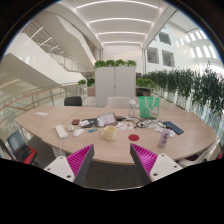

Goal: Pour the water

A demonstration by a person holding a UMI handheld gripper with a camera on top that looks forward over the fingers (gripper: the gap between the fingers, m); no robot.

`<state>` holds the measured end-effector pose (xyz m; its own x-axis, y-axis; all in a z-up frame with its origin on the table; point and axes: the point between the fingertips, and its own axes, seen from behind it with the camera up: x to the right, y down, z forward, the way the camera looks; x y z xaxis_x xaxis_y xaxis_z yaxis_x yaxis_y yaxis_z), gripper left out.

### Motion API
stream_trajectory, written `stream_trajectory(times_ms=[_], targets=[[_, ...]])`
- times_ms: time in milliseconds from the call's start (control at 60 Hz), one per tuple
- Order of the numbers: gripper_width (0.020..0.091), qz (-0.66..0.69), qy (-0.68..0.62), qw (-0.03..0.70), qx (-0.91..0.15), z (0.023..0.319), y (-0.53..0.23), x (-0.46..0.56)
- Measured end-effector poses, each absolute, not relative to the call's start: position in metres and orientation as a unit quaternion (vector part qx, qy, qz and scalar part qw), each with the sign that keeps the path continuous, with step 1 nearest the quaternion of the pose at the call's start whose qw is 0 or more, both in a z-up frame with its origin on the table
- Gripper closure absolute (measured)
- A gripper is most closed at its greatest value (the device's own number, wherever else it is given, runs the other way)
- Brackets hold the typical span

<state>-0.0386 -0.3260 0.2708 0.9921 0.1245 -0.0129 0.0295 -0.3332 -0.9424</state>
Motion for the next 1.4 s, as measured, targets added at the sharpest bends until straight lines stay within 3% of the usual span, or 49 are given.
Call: stream_trajectory(times_ms=[200,400,667,883,933,983,1217,1400], targets=[[0.0302,0.035,-0.032,0.607,-0.794,0.253,-0.293,-0.014],[0.0301,0.007,0.037,0.62,-0.783,0.196,-0.218,0.108],[0.0299,-0.045,0.066,0.611,-0.788,0.097,-0.072,0.26],[0.0301,-0.06,0.071,0.611,-0.786,0.07,0.023,0.313],[0.0349,-0.053,0.068,0.616,-0.783,0.068,0.038,0.316],[0.0558,-0.048,0.063,0.609,-0.789,0.058,0.052,0.313],[0.058,-0.044,0.078,0.632,-0.77,0.063,0.067,0.312],[0.0697,-0.005,0.134,0.587,-0.798,0.062,0.075,0.304]])
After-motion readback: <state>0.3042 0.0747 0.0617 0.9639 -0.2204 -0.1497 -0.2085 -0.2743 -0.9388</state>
